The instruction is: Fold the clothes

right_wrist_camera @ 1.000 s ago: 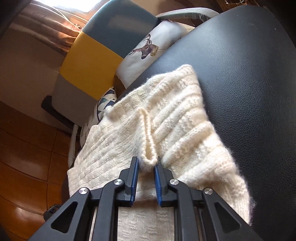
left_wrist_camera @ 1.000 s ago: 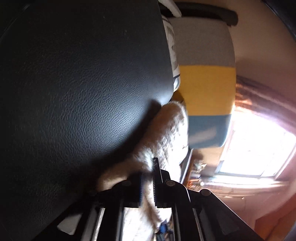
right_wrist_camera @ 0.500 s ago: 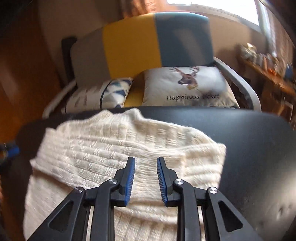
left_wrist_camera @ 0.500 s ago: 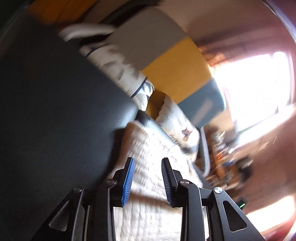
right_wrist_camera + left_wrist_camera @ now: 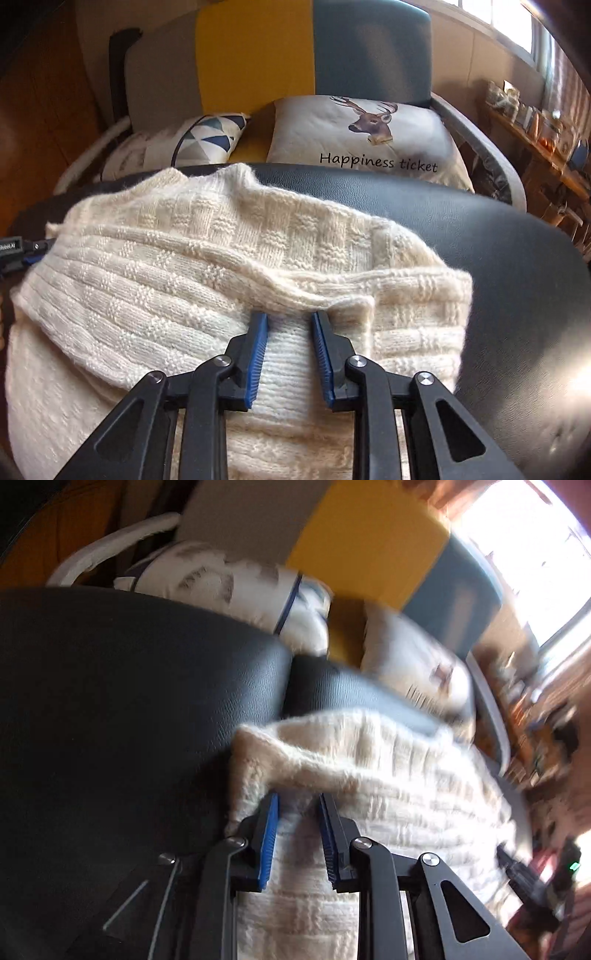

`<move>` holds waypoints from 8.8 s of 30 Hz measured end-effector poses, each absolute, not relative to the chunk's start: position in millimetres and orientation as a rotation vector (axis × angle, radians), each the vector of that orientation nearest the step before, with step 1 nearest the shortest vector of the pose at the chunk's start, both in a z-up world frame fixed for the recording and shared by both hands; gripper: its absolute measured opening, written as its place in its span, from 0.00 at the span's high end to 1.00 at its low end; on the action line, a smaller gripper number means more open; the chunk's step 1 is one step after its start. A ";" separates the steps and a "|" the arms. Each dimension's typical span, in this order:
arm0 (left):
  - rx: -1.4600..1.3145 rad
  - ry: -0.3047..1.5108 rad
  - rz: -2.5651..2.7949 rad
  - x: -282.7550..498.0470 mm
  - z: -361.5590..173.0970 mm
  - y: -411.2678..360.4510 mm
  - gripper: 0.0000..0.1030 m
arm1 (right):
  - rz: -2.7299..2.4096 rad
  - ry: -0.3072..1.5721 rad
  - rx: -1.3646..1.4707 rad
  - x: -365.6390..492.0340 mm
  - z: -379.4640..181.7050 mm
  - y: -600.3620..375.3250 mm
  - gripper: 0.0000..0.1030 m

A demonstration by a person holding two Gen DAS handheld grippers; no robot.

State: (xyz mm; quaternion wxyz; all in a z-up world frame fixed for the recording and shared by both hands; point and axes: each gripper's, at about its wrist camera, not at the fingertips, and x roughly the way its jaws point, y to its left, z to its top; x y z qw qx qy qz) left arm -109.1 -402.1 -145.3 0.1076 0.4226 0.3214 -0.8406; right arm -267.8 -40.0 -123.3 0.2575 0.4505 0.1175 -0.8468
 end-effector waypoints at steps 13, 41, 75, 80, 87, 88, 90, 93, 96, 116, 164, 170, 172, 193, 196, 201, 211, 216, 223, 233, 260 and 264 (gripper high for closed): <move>1.314 1.351 -2.404 -100.8 -153.3 -491.3 0.64 | -2.317 0.283 1.182 -262.4 -122.6 -38.2 0.76; 1.156 0.559 -2.501 -124.7 -94.2 -422.2 0.80 | -2.316 0.299 1.176 -262.9 -125.9 -40.6 0.75; 1.295 0.862 -2.570 140.4 -111.9 -327.8 0.53 | -1.933 -0.455 1.422 -108.1 -126.0 183.7 0.72; 1.327 0.881 -2.568 161.4 -126.1 -314.7 0.50 | -1.863 -0.420 1.519 -83.7 -138.9 201.5 0.71; 1.376 0.840 -2.664 181.6 -131.1 -293.9 0.42 | -1.626 -0.440 1.557 -53.2 -150.4 202.5 0.70; 1.382 0.826 -2.677 183.9 -131.4 -291.5 0.42 | -1.618 -0.452 1.544 -50.9 -151.9 199.6 0.70; 1.396 0.791 -2.702 188.1 -132.4 -286.7 0.42 | -1.596 -0.509 1.529 -50.9 -156.8 195.4 0.70; 1.418 0.750 -2.728 192.7 -132.1 -281.9 0.42 | -1.591 -0.542 1.514 -51.9 -160.5 189.2 0.70; 1.436 0.693 -2.744 194.7 -131.7 -277.8 0.41 | -1.606 -0.502 1.513 -52.2 -156.7 182.7 0.70; 1.457 1.002 -2.629 207.9 -147.6 -279.4 0.56 | -1.670 -0.373 1.444 -42.3 -151.4 173.4 0.78; 0.753 1.737 -2.949 63.5 -34.0 -353.0 0.90 | -1.559 -0.857 1.089 -152.4 -80.2 128.5 0.94; 0.843 1.765 -2.804 5.0 -78.8 -381.6 0.90 | -1.640 -0.893 1.221 -208.9 -111.4 109.4 0.94; 0.887 1.758 -2.769 -6.5 -92.4 -386.2 0.90 | -1.661 -0.893 1.265 -217.8 -121.9 105.6 0.94; 0.930 1.979 -2.447 -48.8 -144.8 -413.1 0.87 | -1.629 -1.174 1.339 -268.7 -163.5 112.8 0.76; 0.923 2.018 -2.410 -46.6 -146.6 -417.4 0.83 | -1.635 -1.174 1.351 -268.1 -165.8 114.8 0.76; 0.825 2.076 -2.336 -30.9 -140.0 -432.4 0.69 | -1.694 -1.098 1.360 -257.8 -153.8 119.1 0.76; 1.021 1.667 -2.494 36.2 -127.3 -423.5 0.51 | -1.882 -0.573 1.267 -183.9 -102.8 98.1 0.69; 1.162 1.596 -2.557 45.1 -139.5 -399.6 0.50 | -1.899 -0.446 1.294 -156.9 -107.7 89.3 0.69; 1.332 1.447 -2.567 36.6 -147.7 -378.3 0.87 | -1.913 -0.421 1.400 -156.6 -126.2 90.8 0.69; 1.330 1.471 -2.572 96.5 -144.9 -351.3 0.92 | -1.848 -0.307 1.528 -149.5 -132.4 93.5 0.80; 1.770 0.064 -3.036 -128.0 -95.0 -226.4 0.48 | -2.057 0.128 1.301 -178.6 -91.9 16.7 0.63; 1.846 -0.045 -3.010 -132.0 -109.9 -218.9 0.47 | -2.060 0.161 1.292 -176.9 -103.4 12.6 0.62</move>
